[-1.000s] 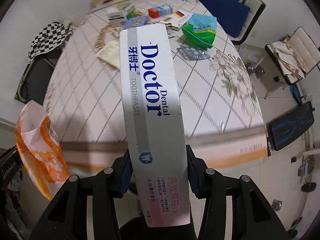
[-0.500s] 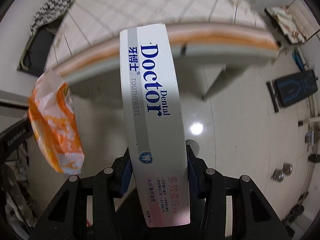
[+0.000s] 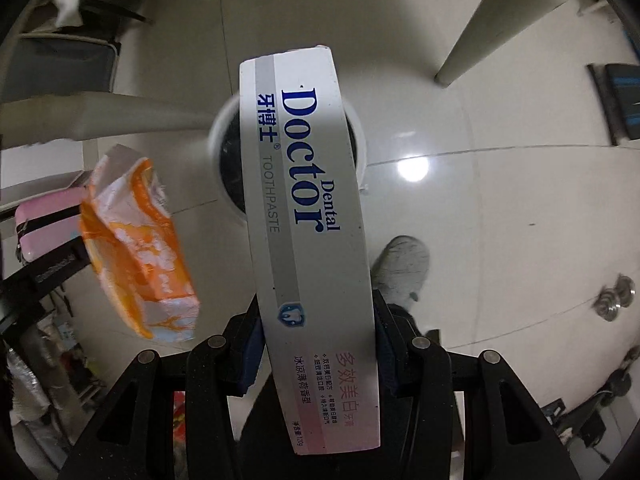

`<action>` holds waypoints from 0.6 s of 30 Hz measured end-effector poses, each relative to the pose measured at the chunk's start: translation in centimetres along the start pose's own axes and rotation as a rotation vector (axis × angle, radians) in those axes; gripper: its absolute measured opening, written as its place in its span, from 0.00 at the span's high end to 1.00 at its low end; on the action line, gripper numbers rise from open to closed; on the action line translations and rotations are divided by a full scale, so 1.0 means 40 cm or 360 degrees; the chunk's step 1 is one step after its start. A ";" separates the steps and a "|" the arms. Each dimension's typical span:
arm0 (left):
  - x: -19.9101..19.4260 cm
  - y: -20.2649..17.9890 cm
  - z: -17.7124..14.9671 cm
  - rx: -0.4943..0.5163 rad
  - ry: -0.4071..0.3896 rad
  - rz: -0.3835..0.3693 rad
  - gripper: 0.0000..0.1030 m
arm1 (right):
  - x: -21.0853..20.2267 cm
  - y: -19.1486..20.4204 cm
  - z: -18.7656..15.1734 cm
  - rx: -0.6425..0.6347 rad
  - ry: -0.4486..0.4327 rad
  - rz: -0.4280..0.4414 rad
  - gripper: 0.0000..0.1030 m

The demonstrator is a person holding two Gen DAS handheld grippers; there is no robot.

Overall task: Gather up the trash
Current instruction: 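Carry the orange bag and toothpaste box over the white trash bin, then open both grippers to drop the bag and box into the bin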

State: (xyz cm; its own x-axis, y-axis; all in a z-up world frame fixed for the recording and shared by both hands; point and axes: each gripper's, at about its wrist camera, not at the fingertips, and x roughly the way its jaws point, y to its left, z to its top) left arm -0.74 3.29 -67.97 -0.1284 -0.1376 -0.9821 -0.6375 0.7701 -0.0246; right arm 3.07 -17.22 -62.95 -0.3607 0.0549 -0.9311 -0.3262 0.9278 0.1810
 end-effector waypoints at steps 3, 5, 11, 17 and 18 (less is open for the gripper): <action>0.107 0.005 0.037 -0.0015 0.0041 -0.0041 0.90 | 0.120 -0.018 0.056 -0.0021 0.0077 0.0031 0.52; 0.154 0.004 0.053 -0.0010 0.0069 -0.0047 0.90 | 0.180 -0.035 0.086 -0.0027 0.0131 0.0057 0.52; 0.211 0.012 0.085 -0.0024 0.0100 -0.0130 0.23 | 0.316 -0.043 0.155 -0.0077 0.0261 0.0101 0.50; 0.166 0.028 0.065 -0.0022 0.0027 -0.0092 0.07 | 0.342 -0.070 0.206 -0.0100 0.0194 0.0108 0.14; 0.154 0.029 0.054 -0.0011 0.0007 -0.0077 0.07 | 0.339 -0.076 0.208 -0.0105 0.0174 0.0094 0.11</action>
State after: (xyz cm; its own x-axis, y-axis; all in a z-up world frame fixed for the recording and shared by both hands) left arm -0.62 4.67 -74.44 -0.1006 -0.1772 -0.9790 -0.6481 0.7582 -0.0706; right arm 6.43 -16.23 -78.76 -0.4728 0.0649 -0.8788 -0.3571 0.8976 0.2584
